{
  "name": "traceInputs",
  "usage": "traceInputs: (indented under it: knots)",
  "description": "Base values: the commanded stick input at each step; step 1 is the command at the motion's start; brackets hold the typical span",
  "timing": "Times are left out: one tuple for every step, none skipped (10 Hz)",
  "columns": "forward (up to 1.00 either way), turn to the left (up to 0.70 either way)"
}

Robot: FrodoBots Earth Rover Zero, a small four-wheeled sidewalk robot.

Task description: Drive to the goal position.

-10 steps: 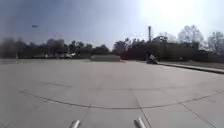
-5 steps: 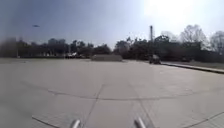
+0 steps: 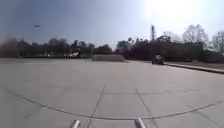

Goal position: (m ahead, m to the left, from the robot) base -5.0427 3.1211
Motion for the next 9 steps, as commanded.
traceInputs:
  knots:
    - [1.00,0.00]
    - [1.00,0.00]
    - [1.00,0.00]
    - [1.00,0.00]
    - [1.00,0.00]
    - [1.00,0.00]
    - [1.00,0.00]
    - [1.00,0.00]
    - [1.00,0.00]
